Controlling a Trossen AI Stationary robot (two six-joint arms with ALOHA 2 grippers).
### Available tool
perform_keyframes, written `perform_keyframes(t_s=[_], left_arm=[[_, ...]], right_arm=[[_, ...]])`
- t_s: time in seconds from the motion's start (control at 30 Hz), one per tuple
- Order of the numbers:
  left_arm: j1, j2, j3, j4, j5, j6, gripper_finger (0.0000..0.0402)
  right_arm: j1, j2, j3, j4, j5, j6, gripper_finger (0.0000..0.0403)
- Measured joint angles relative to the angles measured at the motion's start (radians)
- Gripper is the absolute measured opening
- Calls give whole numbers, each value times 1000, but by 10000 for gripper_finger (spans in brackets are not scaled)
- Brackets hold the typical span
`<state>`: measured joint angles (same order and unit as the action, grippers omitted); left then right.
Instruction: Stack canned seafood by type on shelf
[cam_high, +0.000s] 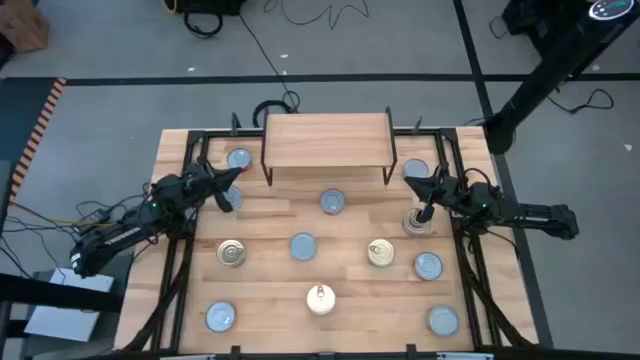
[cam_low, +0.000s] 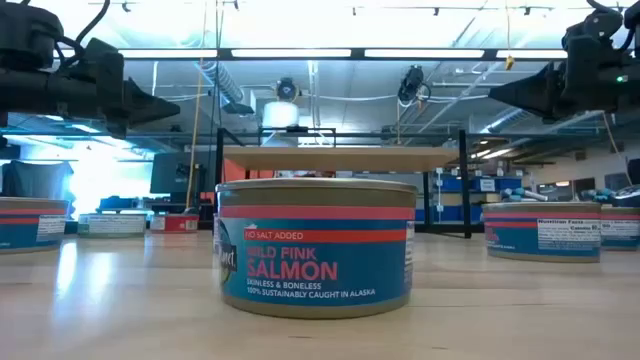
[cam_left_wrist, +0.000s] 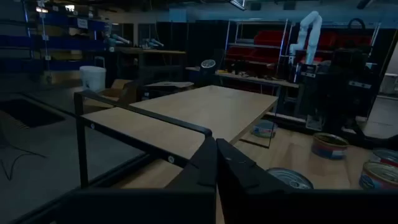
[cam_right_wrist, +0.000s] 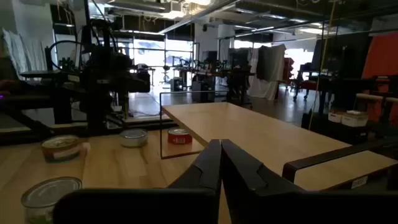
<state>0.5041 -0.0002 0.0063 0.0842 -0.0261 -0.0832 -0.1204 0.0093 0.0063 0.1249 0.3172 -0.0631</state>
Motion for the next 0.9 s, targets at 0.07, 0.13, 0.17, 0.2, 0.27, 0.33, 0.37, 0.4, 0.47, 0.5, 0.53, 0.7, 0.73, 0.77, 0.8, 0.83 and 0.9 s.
perform_keyframes(t_s=[0.07, 0.13, 0.17, 0.2, 0.27, 0.33, 0.37, 0.4, 0.47, 0.5, 0.53, 0.7, 0.73, 0.77, 0.8, 0.83, 0.9], left_arm=[[0, 0, 0, 0, 0, 0, 4], [0, 0, 0, 0, 0, 0, 4], [0, 0, 0, 0, 0, 0, 4], [0, 0, 0, 0, 0, 0, 4], [0, 0, 0, 0, 0, 0, 4], [0, 0, 0, 0, 0, 0, 4], [0, 0, 0, 0, 0, 0, 4], [0, 0, 0, 0, 0, 0, 4], [0, 0, 0, 0, 0, 0, 4], [0, 0, 0, 0, 0, 0, 4], [0, 0, 0, 0, 0, 0, 4], [0, 0, 0, 0, 0, 0, 4], [0, 0, 0, 0, 0, 0, 4], [0, 0, 0, 0, 0, 0, 4], [0, 0, 0, 0, 0, 0, 4], [0, 0, 0, 0, 0, 0, 4], [0, 0, 0, 0, 0, 0, 4]], right_arm=[[0, 0, 0, 0, 0, 0, 23], [0, 0, 0, 0, 0, 0, 23], [0, 0, 0, 0, 0, 0, 23], [0, 0, 0, 0, 0, 0, 23], [0, 0, 0, 0, 0, 0, 23], [0, 0, 0, 0, 0, 1, 23], [0, 0, 0, 0, 0, 11, 23], [0, 0, 0, 0, 0, 23, 23], [0, 0, 0, 0, 0, 48, 23], [0, 0, 0, 0, 0, 62, 23], [0, 0, 0, 0, 0, 72, 23], [0, 0, 0, 1, 0, 92, 23], [0, 0, 0, 1, 0, 90, 23], [0, 0, 0, 1, 0, 89, 23], [0, 0, 0, 1, 0, 89, 23], [0, 0, 0, 1, 0, 89, 23], [0, 0, 0, 1, 0, 89, 23]])
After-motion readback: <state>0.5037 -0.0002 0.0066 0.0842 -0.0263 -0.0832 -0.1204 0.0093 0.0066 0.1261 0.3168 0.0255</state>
